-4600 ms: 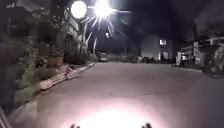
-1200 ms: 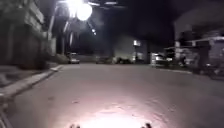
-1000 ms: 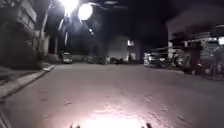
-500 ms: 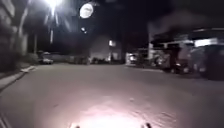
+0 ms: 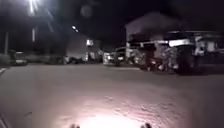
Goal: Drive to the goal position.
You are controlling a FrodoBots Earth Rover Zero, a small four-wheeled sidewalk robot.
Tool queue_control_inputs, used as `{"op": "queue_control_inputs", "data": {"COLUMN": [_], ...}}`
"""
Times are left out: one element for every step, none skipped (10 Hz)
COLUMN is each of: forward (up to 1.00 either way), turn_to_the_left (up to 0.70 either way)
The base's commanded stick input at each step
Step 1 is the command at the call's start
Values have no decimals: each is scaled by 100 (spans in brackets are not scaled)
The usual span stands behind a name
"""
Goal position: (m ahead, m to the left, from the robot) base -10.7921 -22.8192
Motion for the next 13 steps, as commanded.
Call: {"op": "queue_control_inputs", "data": {"forward": [0, 0, 0, 0, 0, 0, 0, 0, 0, 0, 0, 0, 0], "turn_to_the_left": [-70, -70, -70, -70, -70, -70, -70, -70, -70, -70, -70, -70, -70]}}
